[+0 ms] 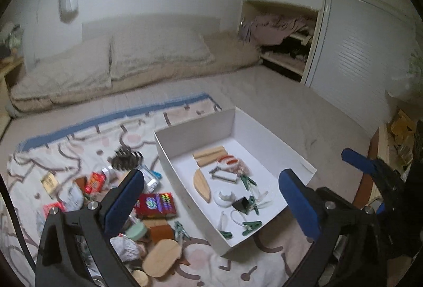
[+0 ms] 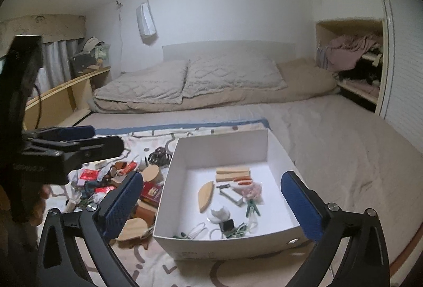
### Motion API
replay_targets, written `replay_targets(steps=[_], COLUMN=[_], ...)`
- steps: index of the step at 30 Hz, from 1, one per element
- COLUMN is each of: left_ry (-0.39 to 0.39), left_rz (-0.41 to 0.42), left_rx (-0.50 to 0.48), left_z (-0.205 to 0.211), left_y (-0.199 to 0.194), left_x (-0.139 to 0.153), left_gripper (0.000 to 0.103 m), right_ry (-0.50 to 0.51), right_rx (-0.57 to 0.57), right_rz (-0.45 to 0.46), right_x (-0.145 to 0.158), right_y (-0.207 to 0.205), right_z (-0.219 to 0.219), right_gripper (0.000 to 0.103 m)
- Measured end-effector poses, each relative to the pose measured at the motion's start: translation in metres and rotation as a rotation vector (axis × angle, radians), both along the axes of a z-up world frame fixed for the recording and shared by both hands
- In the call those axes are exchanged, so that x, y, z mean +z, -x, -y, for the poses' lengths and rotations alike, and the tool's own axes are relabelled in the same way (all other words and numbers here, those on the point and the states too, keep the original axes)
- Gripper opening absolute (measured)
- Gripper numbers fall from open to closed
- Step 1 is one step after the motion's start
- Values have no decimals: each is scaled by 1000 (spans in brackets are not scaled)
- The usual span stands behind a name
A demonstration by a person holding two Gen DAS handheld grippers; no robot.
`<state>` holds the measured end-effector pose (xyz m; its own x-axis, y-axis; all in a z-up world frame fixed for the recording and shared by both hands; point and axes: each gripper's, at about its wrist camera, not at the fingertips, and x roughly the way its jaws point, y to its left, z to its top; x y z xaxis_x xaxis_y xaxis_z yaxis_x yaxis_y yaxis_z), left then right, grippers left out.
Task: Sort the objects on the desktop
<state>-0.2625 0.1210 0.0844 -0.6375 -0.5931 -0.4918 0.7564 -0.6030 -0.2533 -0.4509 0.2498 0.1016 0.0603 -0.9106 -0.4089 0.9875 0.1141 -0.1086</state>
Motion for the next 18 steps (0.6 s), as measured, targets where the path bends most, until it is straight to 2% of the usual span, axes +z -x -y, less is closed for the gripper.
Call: replay_targets(steps=[5, 9, 18], left_ry=[55, 65, 81], left_rz=[-8, -32, -81], left_rx=[8, 0, 51], left_z=[-14, -22, -34], left_y=[-16, -31, -63], left_x=[9, 12, 10], left_gripper=[103, 103, 103], right_ry=[24, 44, 84], right_rx=[-12, -17, -25], right_rz=[-21, -33, -39], right_x=[8, 12, 15], right_y=[-12, -19, -32], right_z=[-10, -16, -31], right_gripper=[103, 103, 103])
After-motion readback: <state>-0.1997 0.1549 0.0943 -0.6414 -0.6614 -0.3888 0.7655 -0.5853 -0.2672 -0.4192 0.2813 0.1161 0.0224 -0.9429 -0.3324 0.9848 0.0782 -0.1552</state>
